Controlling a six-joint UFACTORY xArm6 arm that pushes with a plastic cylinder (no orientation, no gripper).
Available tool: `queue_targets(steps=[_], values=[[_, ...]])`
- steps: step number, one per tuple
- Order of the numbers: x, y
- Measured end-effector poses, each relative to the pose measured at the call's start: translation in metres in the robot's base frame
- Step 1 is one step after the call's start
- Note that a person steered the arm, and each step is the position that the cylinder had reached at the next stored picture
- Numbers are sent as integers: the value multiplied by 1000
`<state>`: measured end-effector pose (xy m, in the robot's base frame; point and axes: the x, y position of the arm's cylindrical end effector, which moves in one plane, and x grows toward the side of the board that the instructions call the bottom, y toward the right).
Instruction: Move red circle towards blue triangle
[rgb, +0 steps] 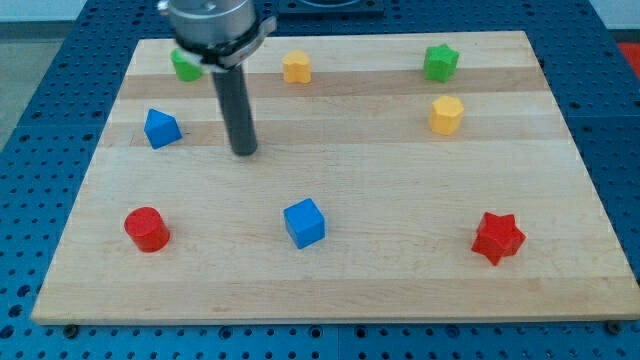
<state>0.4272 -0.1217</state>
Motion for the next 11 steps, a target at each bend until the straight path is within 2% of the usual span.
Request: queue_targets(steps=[1,3,4,5,6,7,10,11], values=[[25,-10],[39,-11],[96,-13],[120,-62],[143,-81],[131,-104],[111,-110],[79,-76]])
